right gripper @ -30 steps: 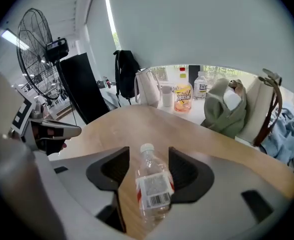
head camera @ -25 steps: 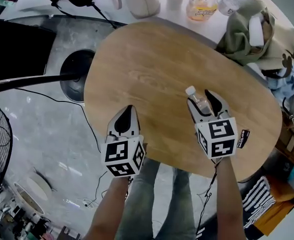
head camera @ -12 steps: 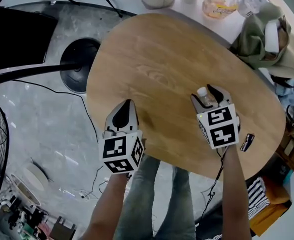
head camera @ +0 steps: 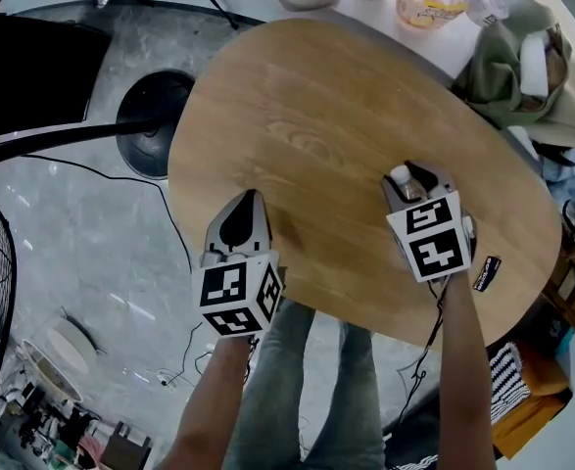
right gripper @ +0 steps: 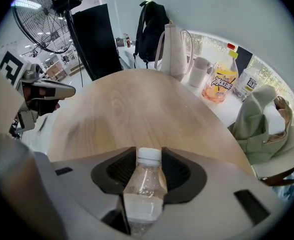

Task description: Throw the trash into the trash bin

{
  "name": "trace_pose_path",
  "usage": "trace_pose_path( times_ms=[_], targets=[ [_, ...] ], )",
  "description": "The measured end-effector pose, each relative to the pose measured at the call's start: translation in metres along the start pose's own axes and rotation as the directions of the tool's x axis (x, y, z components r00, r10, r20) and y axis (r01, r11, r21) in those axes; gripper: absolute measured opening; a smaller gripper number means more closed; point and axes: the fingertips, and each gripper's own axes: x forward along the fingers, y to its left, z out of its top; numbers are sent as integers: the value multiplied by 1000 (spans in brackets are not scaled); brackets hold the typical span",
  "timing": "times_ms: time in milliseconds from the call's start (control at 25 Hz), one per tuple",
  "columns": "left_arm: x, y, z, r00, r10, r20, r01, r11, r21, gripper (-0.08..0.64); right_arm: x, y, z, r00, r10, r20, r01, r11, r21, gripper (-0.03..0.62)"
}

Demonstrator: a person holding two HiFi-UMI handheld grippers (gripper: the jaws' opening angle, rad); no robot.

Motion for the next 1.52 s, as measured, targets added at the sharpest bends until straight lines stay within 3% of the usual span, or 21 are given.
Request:
trace_pose_path(
  times_ms=[240, 480, 840, 1200, 1520],
  targets=[
    [-3, -4, -1, 1000, -7, 1, 7, 1000, 10, 11, -11, 4, -10, 1000, 22, -7, -22, 999, 27, 160],
    [-8, -22, -2, 999, -34, 7, 34, 999, 30, 11, -31, -4, -20, 999, -30, 13, 30, 999, 18, 156],
    [-23, -68, -8, 995, -102, 6, 101, 990, 94, 11, -81, -16, -48, 994, -82, 75, 74, 992, 102, 155],
    [-37, -138, -14, 981, -191, 5, 187, 966, 178, 11, -140, -32, -119, 983, -161, 92, 136, 963, 231, 155],
    [-50, -223, -37, 957, -287, -35, 285, 917, 279, 11, -194, -54, -207, 962, -258, 89, 206, 900, 384, 155]
  ],
)
